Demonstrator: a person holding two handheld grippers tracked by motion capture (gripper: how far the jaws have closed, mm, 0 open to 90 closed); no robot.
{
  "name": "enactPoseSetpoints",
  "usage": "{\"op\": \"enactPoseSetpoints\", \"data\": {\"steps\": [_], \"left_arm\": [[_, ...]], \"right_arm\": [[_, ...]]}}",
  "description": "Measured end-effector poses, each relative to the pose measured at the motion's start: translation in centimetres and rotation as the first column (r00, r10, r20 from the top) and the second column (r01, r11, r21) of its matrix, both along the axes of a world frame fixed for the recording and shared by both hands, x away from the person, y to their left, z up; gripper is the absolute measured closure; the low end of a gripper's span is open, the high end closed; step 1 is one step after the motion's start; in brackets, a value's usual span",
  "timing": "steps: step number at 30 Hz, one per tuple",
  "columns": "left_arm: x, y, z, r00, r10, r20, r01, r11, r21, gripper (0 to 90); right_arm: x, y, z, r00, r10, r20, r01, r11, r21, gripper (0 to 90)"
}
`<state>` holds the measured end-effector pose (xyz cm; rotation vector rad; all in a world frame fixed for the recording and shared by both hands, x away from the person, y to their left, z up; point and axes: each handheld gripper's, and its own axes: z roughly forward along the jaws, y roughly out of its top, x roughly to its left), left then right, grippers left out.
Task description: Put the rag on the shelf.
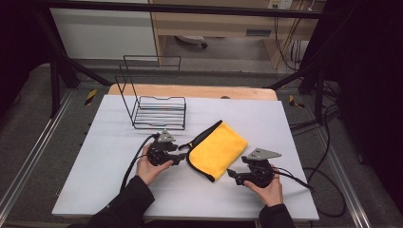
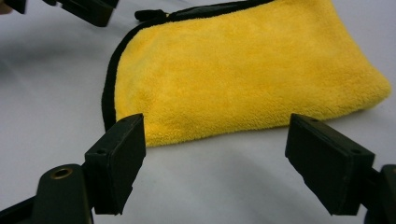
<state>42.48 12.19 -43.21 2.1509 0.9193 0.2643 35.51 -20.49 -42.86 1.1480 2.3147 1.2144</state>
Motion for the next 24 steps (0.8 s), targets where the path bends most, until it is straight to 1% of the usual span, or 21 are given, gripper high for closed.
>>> {"op": "enactPoseSetpoints", "data": {"steps": [1,2,3,4,5,7,8,9,10,11,13,14,15,17,18,20,22,24], "left_arm": [[0.2,-0.4,-0.3,1.0,-0.004,-0.006,0.004,1.0,0.007,55.6],[0.5,-0.9,-0.7,0.9999,-0.01,-0.009,0.01,0.9997,0.022,62.0],[0.6,-1.1,-0.9,0.9998,-0.015,-0.014,0.016,0.9995,0.026,62.0],[0.8,-1.4,-1.1,0.9995,-0.019,-0.025,0.019,0.9997,0.012,64.1],[0.9,-1.5,-1.2,0.9991,-0.028,-0.033,0.029,0.9996,0.006,71.6],[1.0,-1.7,-1.4,0.9987,-0.032,-0.041,0.032,0.9995,0.0,73.3],[1.0,-1.8,-1.4,0.9985,-0.035,-0.041,0.035,0.9994,-0.001,76.0],[1.0,-1.9,-1.4,0.9987,-0.036,-0.037,0.036,0.9993,0.004,81.7],[1.0,-1.9,-1.2,0.9987,-0.038,-0.033,0.039,0.9992,0.009,81.7],[0.9,-2.0,-1.0,0.9988,-0.04,-0.029,0.04,0.999,0.019,84.1],[0.9,-2.1,-0.5,0.9989,-0.042,-0.02,0.042,0.9988,0.024,86.3],[0.9,-2.1,0.0,0.9989,-0.046,-0.009,0.046,0.9986,0.026,86.8],[0.9,-2.1,0.6,0.9988,-0.049,0.01,0.048,0.9987,0.016,87.1],[1.3,-2.3,1.7,0.9984,-0.036,0.044,0.036,0.9993,0.007,87.4],[1.6,-2.5,2.2,0.9983,-0.031,0.05,0.03,0.9994,0.014,87.4],[2.6,-2.8,2.5,0.9988,-0.002,0.049,0.0,0.999,0.044,87.4],[3.7,-3.0,2.1,0.9998,0.016,0.014,-0.017,0.9972,0.072,86.8],[4.3,-3.3,1.5,0.9997,0.023,-0.013,-0.022,0.9964,0.082,84.6]], "right_arm": [[0.0,-0.2,0.0,1.0,-0.002,-0.001,0.002,1.0,0.0,19.9],[-0.1,-0.4,-0.1,1.0,-0.003,0.002,0.003,1.0,-0.003,20.0],[-0.1,-0.4,-0.1,1.0,-0.003,0.002,0.003,1.0,-0.003,20.0],[-0.1,-0.5,-0.1,1.0,-0.002,0.0,0.002,1.0,-0.005,19.9],[-0.1,-0.5,-0.1,1.0,0.0,0.005,0.0,1.0,-0.006,19.9],[0.0,-0.4,-0.1,1.0,0.001,0.005,-0.001,1.0,-0.003,19.8],[0.0,-0.4,-0.1,1.0,0.0,0.006,0.0,1.0,0.002,19.7],[0.0,-0.4,-0.1,1.0,0.001,0.002,-0.001,1.0,0.002,19.7],[0.0,-0.4,-0.1,1.0,0.001,0.002,-0.001,1.0,0.002,19.7],[0.0,-0.4,-0.1,1.0,0.001,0.001,-0.001,1.0,-0.002,19.7],[0.0,-0.4,-0.2,1.0,0.001,-0.002,-0.001,1.0,-0.007,19.8],[0.0,-0.4,-0.2,1.0,-0.001,-0.004,0.001,1.0,-0.006,19.8],[0.0,-0.3,-0.2,1.0,-0.001,-0.002,0.001,1.0,-0.005,19.8],[0.0,-0.3,-0.2,1.0,-0.002,-0.002,0.002,1.0,-0.008,19.7],[0.0,-0.3,-0.3,1.0,-0.002,-0.002,0.002,1.0,-0.007,19.7],[0.1,-0.2,-0.3,1.0,-0.003,-0.003,0.003,1.0,-0.012,19.2],[0.1,-0.2,-0.3,1.0,-0.003,-0.004,0.003,1.0,-0.012,18.8],[0.1,-0.2,-0.3,1.0,-0.006,-0.004,0.006,1.0,-0.01,18.4]]}}
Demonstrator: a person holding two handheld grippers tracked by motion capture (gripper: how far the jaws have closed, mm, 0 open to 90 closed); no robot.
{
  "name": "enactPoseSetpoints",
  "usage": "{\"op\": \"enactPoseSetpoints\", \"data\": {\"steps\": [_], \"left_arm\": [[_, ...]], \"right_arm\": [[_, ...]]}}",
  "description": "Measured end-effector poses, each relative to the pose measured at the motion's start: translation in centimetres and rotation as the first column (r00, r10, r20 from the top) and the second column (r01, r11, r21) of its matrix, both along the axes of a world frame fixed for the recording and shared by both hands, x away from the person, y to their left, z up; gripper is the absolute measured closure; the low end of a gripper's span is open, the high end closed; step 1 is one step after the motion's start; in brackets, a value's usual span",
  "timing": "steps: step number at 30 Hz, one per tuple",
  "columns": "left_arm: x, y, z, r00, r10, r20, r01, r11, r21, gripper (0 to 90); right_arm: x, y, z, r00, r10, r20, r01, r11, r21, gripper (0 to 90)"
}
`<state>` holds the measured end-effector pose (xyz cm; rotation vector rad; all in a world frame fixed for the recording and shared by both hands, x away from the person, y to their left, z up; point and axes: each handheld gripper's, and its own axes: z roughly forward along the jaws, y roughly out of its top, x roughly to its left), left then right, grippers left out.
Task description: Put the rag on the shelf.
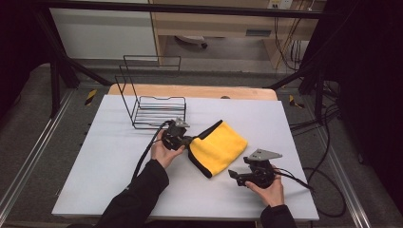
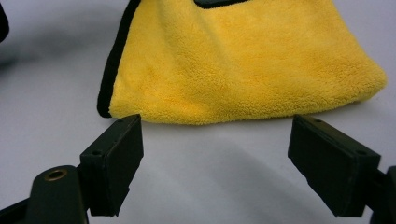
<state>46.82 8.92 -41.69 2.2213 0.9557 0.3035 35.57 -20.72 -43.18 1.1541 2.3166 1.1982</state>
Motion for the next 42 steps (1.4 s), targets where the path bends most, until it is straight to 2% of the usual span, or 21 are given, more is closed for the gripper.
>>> {"op": "enactPoseSetpoints", "data": {"steps": [1,3,5,6,9,11,15,20,23,27,28,29,32,34,35,37,40,42], "left_arm": [[0.2,-0.1,-0.2,1.0,0.001,-0.005,-0.001,1.0,0.004,80.3],[0.2,-0.4,-0.5,0.9998,0.012,0.019,-0.012,0.9999,0.002,63.0],[0.4,-0.4,-0.5,0.9997,0.013,0.019,-0.012,0.9994,-0.032,52.3],[0.5,-0.4,-0.5,0.9996,0.013,0.026,-0.012,0.999,-0.043,48.2],[1.1,-0.7,-1.2,0.9997,0.002,0.023,-0.001,0.9996,-0.028,46.9],[1.4,-0.7,-1.7,0.9999,-0.009,-0.011,0.008,0.9993,-0.037,48.3],[1.6,-0.8,-2.5,0.9983,-0.035,-0.046,0.033,0.998,-0.054,56.5],[1.6,-0.6,-2.7,0.9968,-0.05,-0.063,0.046,0.9969,-0.064,60.8],[1.6,-0.6,-2.7,0.9934,-0.057,-0.1,0.049,0.9955,-0.081,71.0],[1.5,-0.7,-2.5,0.9939,-0.06,-0.093,0.054,0.9964,-0.066,75.8],[1.5,-0.7,-2.5,0.9944,-0.059,-0.088,0.053,0.9967,-0.061,77.1],[1.4,-0.8,-2.5,0.9943,-0.058,-0.09,0.052,0.9965,-0.065,77.1],[1.3,-0.9,-2.4,0.9951,-0.051,-0.084,0.046,0.997,-0.063,78.0],[1.3,-0.8,-2.4,0.9952,-0.048,-0.086,0.042,0.9972,-0.061,78.3],[1.2,-0.8,-2.4,0.9951,-0.045,-0.088,0.04,0.9973,-0.061,78.6],[1.1,-0.8,-2.3,0.9952,-0.044,-0.087,0.039,0.9977,-0.055,79.2],[0.9,-0.8,-2.1,0.996,-0.037,-0.081,0.033,0.9984,-0.046,79.6],[0.7,-0.7,-2.1,0.995,-0.031,-0.095,0.026,0.9981,-0.056,79.7]], "right_arm": [[0.0,0.0,0.0,1.0,-0.001,-0.001,0.001,1.0,0.002,18.2],[0.0,0.0,0.0,1.0,-0.002,-0.001,0.002,1.0,0.005,17.8],[0.0,0.0,0.0,1.0,-0.004,-0.003,0.004,1.0,0.005,17.5],[0.1,0.1,0.0,0.9999,-0.009,-0.007,0.01,1.0,0.012,17.3],[0.1,0.2,-0.1,0.9997,-0.015,-0.018,0.016,1.0,0.024,17.2],[0.1,0.3,-0.2,0.9996,-0.018,-0.021,0.019,0.999,0.032,17.1],[0.1,0.7,-0.5,0.9992,-0.023,-0.032,0.023,0.999,0.027,16.5],[0.0,1.8,-0.7,0.9991,-0.028,-0.034,0.029,0.999,0.029,15.7],[-0.1,2.7,-0.9,0.999,-0.019,-0.039,0.021,0.999,0.05,17.4],[-0.2,4.4,-1.1,0.9997,0.016,-0.019,-0.015,0.999,0.031,22.9],[-0.2,5.3,-1.2,0.9993,0.034,-0.013,-0.033,0.999,0.02,27.7],[-0.2,5.3,-1.2,0.9993,0.034,-0.013,-0.033,0.999,0.02,27.7],[0.1,6.6,-1.4,0.9982,0.059,0.008,-0.059,0.998,-0.003,36.4],[0.2,7.4,-1.7,0.9975,0.071,0.001,-0.071,0.997,-0.011,43.3],[0.3,7.8,-1.9,0.9972,0.074,0.01,-0.073,0.997,-0.03,45.6],[0.5,8.3,-2.3,0.9967,0.075,0.029,-0.073,0.995,-0.065,54.7],[0.6,8.3,-2.3,0.9965,0.072,0.041,-0.069,0.995,-0.069,74.4],[0.4,8.3,-2.2,0.9958,0.077,0.051,-0.072,0.994,-0.085,81.2]]}}
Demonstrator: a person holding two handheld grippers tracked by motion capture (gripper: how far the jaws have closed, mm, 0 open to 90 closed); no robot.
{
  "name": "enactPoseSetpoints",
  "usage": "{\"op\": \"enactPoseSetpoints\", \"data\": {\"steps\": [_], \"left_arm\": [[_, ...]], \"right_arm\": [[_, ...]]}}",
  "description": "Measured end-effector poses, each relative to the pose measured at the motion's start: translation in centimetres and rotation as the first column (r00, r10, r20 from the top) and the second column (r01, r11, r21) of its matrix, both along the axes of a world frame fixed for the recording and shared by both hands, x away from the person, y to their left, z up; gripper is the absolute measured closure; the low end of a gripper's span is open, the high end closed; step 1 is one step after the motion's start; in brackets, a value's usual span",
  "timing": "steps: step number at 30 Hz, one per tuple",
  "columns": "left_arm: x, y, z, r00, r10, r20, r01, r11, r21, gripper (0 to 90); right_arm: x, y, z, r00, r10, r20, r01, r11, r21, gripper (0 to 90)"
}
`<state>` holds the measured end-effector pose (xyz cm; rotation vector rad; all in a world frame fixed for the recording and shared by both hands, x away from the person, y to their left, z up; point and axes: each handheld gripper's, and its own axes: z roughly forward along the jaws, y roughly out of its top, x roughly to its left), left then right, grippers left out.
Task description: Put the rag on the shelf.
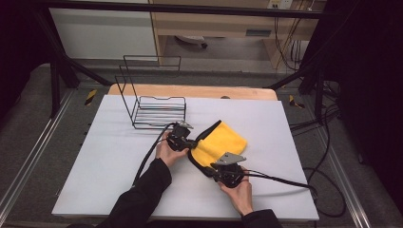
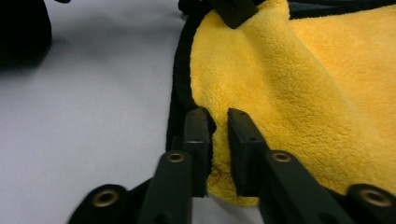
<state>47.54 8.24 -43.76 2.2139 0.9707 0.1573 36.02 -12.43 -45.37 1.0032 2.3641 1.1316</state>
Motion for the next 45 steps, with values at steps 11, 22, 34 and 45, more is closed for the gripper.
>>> {"op": "enactPoseSetpoints", "data": {"steps": [11,22,34,45], "left_arm": [[-5.1,1.0,1.1,0.9998,0.007,-0.016,-0.006,0.9999,0.016,79.5],[-9.8,1.2,1.0,0.9983,0.051,0.029,-0.052,0.9977,0.042,72.4],[-6.1,-0.1,2.5,0.9991,0.013,0.04,-0.013,0.9999,0.009,60.6],[-4.9,-0.8,0.6,0.9994,0.017,0.03,-0.018,0.9991,0.039,87.9]], "right_arm": [[-1.5,-2.5,2.1,0.9876,0.115,-0.107,-0.111,0.993,0.046,83.6],[-3.0,-3.3,1.9,0.9675,0.204,-0.149,-0.203,0.979,0.026,69.4],[-1.0,-5.6,2.6,0.997,-0.018,-0.075,0.026,0.995,0.101,35.9],[-0.1,-5.7,1.6,0.9941,-0.084,-0.069,0.09,0.992,0.084,40.0]]}}
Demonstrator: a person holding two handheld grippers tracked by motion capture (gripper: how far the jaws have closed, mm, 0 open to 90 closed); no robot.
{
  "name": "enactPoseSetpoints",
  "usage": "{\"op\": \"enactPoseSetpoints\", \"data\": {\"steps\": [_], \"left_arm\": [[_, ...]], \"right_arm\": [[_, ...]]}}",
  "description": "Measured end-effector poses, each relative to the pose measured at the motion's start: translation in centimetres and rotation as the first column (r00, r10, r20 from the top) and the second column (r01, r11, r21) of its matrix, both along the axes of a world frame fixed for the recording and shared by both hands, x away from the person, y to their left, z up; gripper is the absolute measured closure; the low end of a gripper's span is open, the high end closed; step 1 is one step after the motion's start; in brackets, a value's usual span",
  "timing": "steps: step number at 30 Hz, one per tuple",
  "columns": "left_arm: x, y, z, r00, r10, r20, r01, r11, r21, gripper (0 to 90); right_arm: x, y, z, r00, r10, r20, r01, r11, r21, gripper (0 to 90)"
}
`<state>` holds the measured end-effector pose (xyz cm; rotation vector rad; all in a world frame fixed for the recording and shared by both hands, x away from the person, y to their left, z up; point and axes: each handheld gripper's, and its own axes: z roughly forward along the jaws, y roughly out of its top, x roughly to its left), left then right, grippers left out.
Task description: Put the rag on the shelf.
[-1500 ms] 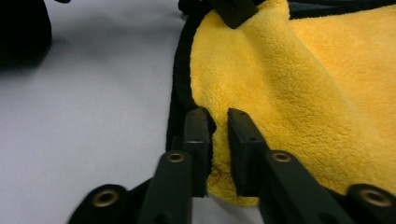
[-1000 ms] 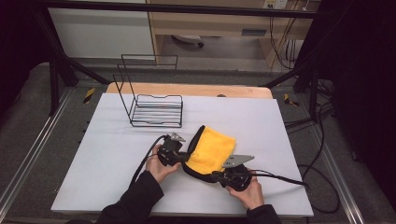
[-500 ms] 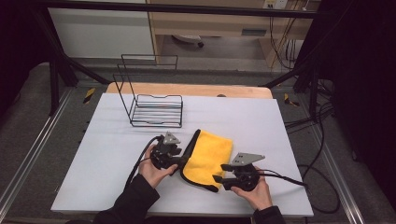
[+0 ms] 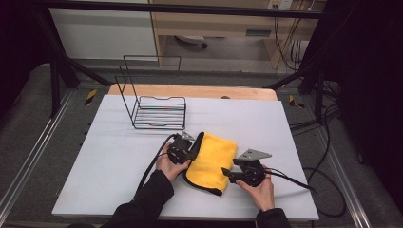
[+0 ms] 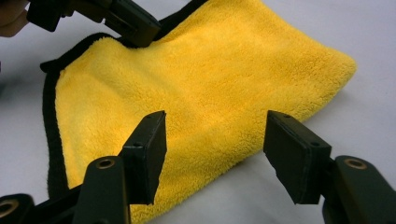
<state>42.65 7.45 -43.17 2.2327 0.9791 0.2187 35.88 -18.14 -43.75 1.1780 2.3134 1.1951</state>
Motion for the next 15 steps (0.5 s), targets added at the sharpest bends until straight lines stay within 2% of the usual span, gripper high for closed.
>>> {"op": "enactPoseSetpoints", "data": {"steps": [2,5,7,9,10,13,15], "left_arm": [[-0.1,0.1,0.1,0.9999,0.004,0.012,-0.004,1.0,0.004,88.5],[0.1,0.8,0.7,0.9982,0.026,0.055,-0.028,0.9992,0.031,88.8],[0.4,1.5,0.8,0.9982,0.035,0.049,-0.037,0.999,0.026,88.8],[0.8,1.7,0.4,0.9987,0.029,0.042,-0.029,0.9996,0.001,87.8],[1.0,1.7,0.3,0.9988,0.022,0.044,-0.022,0.9997,0.003,86.0],[1.6,1.5,-0.5,0.997,0.038,0.067,-0.038,0.9993,-0.007,64.1],[2.1,1.6,-0.9,0.998,0.038,0.05,-0.037,0.9989,-0.028,52.4]], "right_arm": [[0.0,0.1,0.0,1.0,0.001,0.0,-0.001,1.0,0.012,40.5],[0.0,0.0,0.1,1.0,-0.001,0.006,0.001,1.0,0.005,40.5],[0.0,-0.1,0.1,0.9998,-0.007,0.018,0.006,1.0,0.006,39.8],[0.3,-0.1,0.2,0.9997,-0.018,0.019,0.017,1.0,0.013,38.3],[0.5,0.0,0.1,0.9995,-0.024,0.021,0.024,1.0,0.012,37.1],[1.1,0.1,-0.1,0.9984,-0.056,0.012,0.056,0.998,0.015,35.9],[1.6,0.2,-0.3,0.996,-0.089,0.007,0.089,0.996,0.005,36.2]]}}
